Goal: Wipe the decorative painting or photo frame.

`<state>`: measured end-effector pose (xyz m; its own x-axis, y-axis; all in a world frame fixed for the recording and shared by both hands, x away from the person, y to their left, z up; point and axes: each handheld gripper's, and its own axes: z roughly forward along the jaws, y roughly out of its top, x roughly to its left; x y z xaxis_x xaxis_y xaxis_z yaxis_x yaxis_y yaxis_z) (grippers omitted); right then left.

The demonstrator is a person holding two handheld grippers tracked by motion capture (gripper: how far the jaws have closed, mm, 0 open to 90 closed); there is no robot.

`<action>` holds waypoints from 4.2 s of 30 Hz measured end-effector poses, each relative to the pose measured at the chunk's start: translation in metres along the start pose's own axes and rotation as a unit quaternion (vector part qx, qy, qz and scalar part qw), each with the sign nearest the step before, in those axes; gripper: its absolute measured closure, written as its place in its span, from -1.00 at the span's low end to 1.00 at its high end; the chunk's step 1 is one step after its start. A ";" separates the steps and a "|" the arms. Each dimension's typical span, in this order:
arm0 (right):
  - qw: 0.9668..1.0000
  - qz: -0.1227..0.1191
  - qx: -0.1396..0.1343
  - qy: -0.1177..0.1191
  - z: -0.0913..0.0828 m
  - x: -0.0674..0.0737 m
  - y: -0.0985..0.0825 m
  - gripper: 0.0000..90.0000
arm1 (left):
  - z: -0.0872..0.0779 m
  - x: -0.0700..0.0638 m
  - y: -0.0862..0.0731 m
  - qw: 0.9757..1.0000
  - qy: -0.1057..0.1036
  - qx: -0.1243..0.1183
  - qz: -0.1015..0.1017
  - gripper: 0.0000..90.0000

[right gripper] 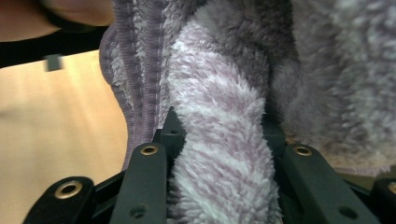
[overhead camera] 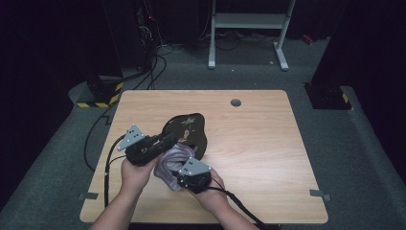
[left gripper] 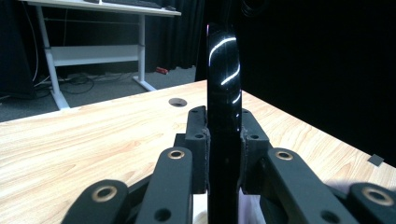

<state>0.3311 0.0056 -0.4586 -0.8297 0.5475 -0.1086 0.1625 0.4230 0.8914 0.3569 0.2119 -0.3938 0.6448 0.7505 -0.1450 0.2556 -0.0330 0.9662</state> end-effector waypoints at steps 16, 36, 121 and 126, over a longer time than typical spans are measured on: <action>0.995 0.038 0.061 -0.065 0.009 -0.039 -0.038 0.44 | 0.000 -0.001 0.000 1.000 0.001 0.000 0.003 0.73; 0.993 -0.015 0.115 -0.012 0.023 -0.007 -0.046 0.47 | 0.000 0.002 0.000 1.000 -0.001 -0.001 -0.002 0.74; 0.991 0.068 0.056 -0.100 -0.022 -0.085 -0.052 0.39 | 0.008 -0.003 -0.092 0.998 -0.002 0.060 0.032 0.35; 0.991 0.071 0.058 -0.102 -0.022 -0.086 -0.052 0.39 | 0.013 -0.003 -0.093 0.998 -0.008 0.042 0.038 0.53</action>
<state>0.3822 -0.0792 -0.4863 -0.6712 0.7367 -0.0819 0.3410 0.4050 0.8484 0.3405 0.2047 -0.4856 0.6751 0.7338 -0.0764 0.2653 -0.1448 0.9532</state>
